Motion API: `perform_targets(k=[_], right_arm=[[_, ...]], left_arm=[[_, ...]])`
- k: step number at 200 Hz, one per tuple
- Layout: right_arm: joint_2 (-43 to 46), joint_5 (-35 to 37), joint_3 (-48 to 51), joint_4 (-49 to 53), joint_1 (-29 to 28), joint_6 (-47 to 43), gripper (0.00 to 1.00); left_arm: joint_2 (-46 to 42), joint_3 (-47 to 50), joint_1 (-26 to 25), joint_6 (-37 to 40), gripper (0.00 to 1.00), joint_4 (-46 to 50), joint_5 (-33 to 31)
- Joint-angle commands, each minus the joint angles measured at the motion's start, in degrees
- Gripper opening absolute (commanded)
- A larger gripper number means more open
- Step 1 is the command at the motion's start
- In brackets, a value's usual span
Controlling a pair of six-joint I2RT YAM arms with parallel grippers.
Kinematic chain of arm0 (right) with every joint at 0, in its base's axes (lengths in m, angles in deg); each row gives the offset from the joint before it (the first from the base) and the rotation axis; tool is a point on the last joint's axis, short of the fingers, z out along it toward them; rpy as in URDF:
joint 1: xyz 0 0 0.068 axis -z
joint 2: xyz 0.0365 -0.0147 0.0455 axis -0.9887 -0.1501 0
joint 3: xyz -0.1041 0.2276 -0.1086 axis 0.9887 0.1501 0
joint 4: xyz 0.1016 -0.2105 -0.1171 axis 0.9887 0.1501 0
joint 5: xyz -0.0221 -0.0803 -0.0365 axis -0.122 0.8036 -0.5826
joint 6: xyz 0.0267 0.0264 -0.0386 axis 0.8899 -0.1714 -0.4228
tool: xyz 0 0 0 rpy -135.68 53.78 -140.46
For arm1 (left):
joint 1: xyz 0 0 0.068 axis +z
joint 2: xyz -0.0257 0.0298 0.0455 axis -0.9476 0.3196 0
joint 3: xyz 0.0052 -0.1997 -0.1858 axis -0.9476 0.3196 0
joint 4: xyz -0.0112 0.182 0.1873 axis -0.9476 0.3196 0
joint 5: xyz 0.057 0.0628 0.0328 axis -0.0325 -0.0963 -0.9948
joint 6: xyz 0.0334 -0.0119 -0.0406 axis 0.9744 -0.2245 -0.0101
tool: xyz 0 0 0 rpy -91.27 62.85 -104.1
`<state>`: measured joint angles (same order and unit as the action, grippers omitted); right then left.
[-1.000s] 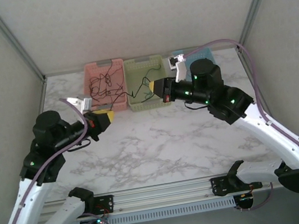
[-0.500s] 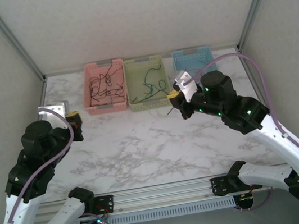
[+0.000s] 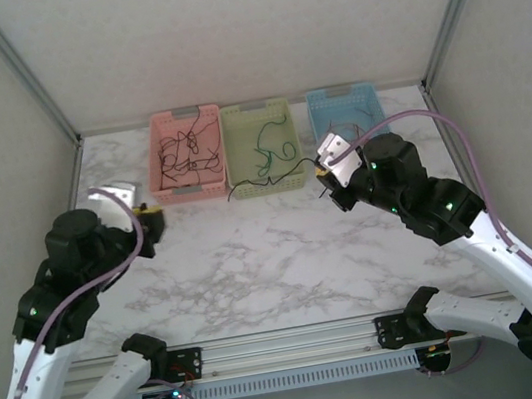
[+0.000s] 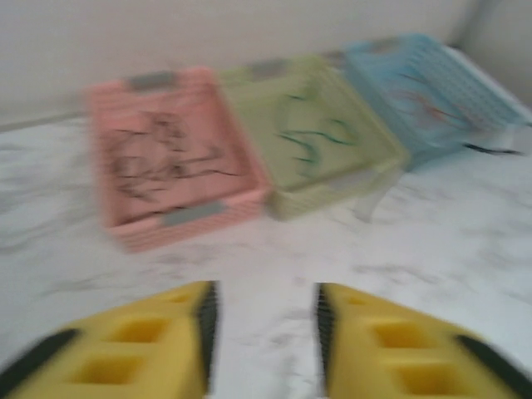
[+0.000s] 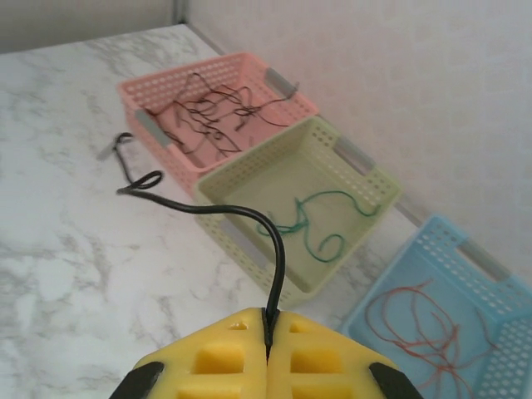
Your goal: Untangle the cables
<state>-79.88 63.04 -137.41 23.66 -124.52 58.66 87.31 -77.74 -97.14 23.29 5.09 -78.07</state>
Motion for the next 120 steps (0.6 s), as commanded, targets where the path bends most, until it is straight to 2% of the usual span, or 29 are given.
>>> perform_targets(k=[1,13,45,74,120], right_arm=[[1.11,-11.15,-0.94,1.02,0.09,0.87,0.0],[1.16,-16.34,-1.22,1.82,0.09,0.7,0.0],[0.99,-23.26,-2.01,3.14,0.09,0.36,0.0],[0.65,-23.8,-3.03,4.0,0.09,-0.2,0.0],[0.15,-21.21,-4.45,4.04,0.09,-0.84,0.0]], left_arm=[[3.37,-2.24,-1.05,2.76,0.66,-2.39,16.9],[6.02,-4.51,-1.17,4.53,0.73,-1.04,16.59],[14.92,-10.35,-4.55,7.16,0.75,4.66,19.6],[17.25,-9.5,-8.32,9.1,0.73,5.75,20.97],[17.98,-6.53,-10.47,9.64,0.7,6.64,24.22]])
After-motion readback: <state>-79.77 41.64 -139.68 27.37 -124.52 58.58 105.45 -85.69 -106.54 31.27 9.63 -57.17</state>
